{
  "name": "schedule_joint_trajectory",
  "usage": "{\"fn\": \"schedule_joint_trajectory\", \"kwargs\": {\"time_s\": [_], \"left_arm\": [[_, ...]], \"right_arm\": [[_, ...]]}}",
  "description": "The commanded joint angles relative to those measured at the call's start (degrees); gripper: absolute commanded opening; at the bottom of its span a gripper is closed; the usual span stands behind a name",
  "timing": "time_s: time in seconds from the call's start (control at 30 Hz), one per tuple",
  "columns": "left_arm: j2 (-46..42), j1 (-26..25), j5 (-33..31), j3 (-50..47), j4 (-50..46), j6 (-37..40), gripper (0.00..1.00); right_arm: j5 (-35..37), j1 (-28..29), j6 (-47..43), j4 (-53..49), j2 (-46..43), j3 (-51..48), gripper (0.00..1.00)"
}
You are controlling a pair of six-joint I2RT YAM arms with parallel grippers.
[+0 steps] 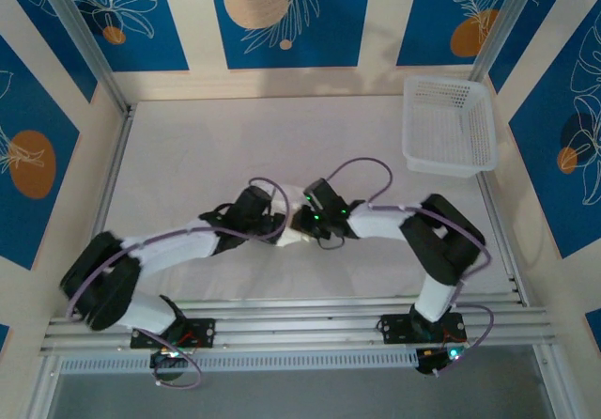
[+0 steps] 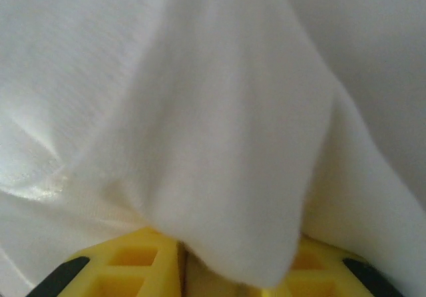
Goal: Fold the inside-out t-shirt
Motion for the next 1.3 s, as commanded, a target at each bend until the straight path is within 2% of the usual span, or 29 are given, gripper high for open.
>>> {"fn": "schedule_joint_trajectory", "kwargs": {"time_s": [0.0,0.07,0.13,0.2,0.3,0.37,0.43,0.53,0.73,0.83,0.93,1.0,1.07,1.17,1.27], "left_arm": [[-9.4,1.5,1.5,-2.7,0.0,-7.0,0.85],[-13.5,2.4,0.1,-5.0,-2.0,-11.9,0.85],[-16.1,4.7,-1.3,-5.9,-6.0,-16.6,0.81],[-18.4,8.6,-0.8,-6.7,-8.8,-20.9,0.75],[-18.0,13.5,4.7,-6.2,-7.7,-21.7,0.73],[-13.4,15.1,6.1,-3.2,-8.2,-20.4,0.73],[-7.4,17.6,7.0,-0.2,-8.0,-19.2,0.72],[1.9,23.3,11.3,1.5,-0.8,-18.4,0.71],[19.2,28.7,10.8,11.2,3.6,-17.9,0.64],[25.7,31.9,9.3,16.9,3.1,-18.0,0.55],[31.3,36.0,9.5,24.5,-0.2,-16.9,0.45],[35.1,37.8,6.1,31.5,-7.0,-14.6,0.39],[39.4,39.4,2.0,39.7,-14.4,-13.0,0.37],[44.8,42.5,3.2,46.8,-15.6,-12.1,0.38],[49.5,46.6,7.8,52.9,-15.2,-14.5,0.38]], "right_arm": [[-0.7,1.5,6.7,7.1,9.0,7.3,0.25],[-2.8,1.9,2.8,6.5,16.9,18.5,0.26],[-10.4,1.5,0.8,6.7,22.1,27.0,0.29],[-11.5,1.1,1.3,10.1,20.8,26.5,0.32],[-5.5,-0.7,-2.6,13.2,10.1,16.4,0.40],[-1.7,-2.5,-4.4,14.4,1.2,7.7,0.46],[-0.9,-4.7,-5.1,13.6,-5.9,1.2,0.49],[-0.4,-6.4,-6.8,9.8,-14.6,-5.3,0.50],[2.3,-7.1,-5.2,4.6,-25.6,-11.8,0.51],[2.8,-8.0,-4.7,2.6,-29.2,-12.1,0.51],[2.1,-9.6,-4.4,0.7,-32.6,-11.9,0.51],[2.4,-10.7,-4.2,-1.2,-35.5,-12.1,0.51],[3.5,-11.4,-3.8,-3.2,-39.1,-13.1,0.51],[4.7,-12.3,-3.6,-5.2,-44.6,-15.3,0.52],[5.0,-13.6,-3.8,-8.7,-48.7,-16.4,0.53]]}}
